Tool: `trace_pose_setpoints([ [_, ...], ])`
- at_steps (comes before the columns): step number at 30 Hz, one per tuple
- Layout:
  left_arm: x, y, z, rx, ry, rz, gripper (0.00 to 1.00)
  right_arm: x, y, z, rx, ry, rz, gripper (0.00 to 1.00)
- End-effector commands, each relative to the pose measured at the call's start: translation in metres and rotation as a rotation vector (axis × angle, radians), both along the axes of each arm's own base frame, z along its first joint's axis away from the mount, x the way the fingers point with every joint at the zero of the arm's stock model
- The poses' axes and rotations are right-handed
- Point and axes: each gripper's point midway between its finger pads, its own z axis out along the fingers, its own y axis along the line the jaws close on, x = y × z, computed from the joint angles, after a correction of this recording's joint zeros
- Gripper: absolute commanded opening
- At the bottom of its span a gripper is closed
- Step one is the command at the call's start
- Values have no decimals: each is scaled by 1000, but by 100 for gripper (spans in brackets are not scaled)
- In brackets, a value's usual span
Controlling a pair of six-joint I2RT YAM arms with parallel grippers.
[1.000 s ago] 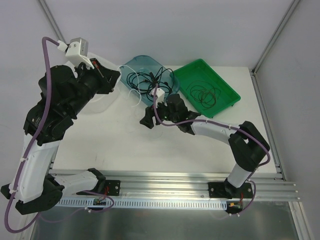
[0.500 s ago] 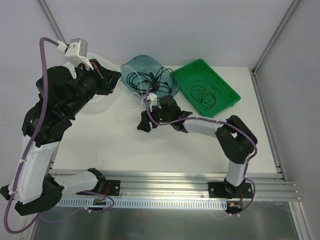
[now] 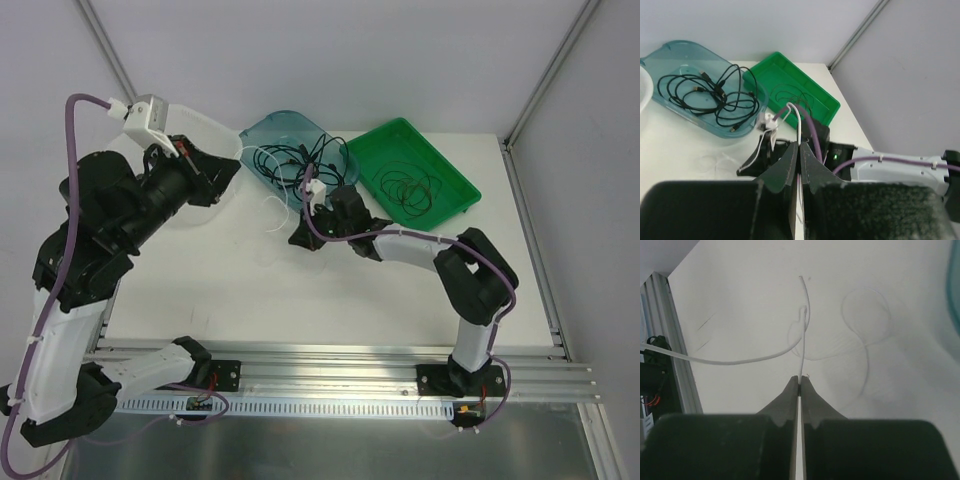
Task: Untangle the cables
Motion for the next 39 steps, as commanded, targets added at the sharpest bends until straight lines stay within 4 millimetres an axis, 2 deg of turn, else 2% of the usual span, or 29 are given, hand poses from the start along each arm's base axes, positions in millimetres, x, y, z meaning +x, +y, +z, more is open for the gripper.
trace_pose_setpoints([
  [1,-25,1,-13,-37,35,-64,0,34,-36,39,71,-43,-132,1],
  [3,-39,4,-21,-51,55,-90,0,38,-52,35,40,-23,-167,1],
  [5,-52,3,-39,-42,108,-132,0,49,-70,37,15,-27,-231,1],
  [7,-61,3,-54,-21,152,-156,0,49,-81,35,4,-14,-246,1],
  [10,-73,6,-104,58,297,-173,0,49,-95,42,18,-11,-271,1],
  [11,-79,7,-113,67,321,-185,0,50,-99,47,16,-19,-286,1],
  [13,-89,9,-137,97,389,-202,0,47,-106,43,-3,-1,-299,1],
  [14,-92,14,-142,99,396,-184,0,45,-106,46,7,6,-293,1],
  [17,-95,37,-177,179,502,-73,0,28,-102,73,72,1,-231,1],
  [18,-97,39,-184,193,523,-71,0,24,-104,88,95,-20,-228,1],
  [19,-99,39,-194,207,550,-75,0,23,-107,93,96,-26,-238,1],
  [21,-106,37,-197,198,557,-106,0,24,-118,101,69,-48,-287,1],
  [25,-120,49,-211,230,608,-88,0,20,-130,112,44,-72,-309,1],
  [26,-126,53,-216,238,630,-84,0,16,-131,112,37,-62,-305,1],
  [29,-130,55,-228,249,667,-77,0,7,-127,130,81,-63,-272,1],
  [32,-127,55,-234,262,690,-60,0,-10,-120,150,149,-22,-208,1],
  [36,-118,52,-244,300,716,-50,0,-25,-120,169,181,-27,-181,1],
  [39,-110,44,-261,326,768,-58,0,-40,-118,185,206,-31,-116,1],
])
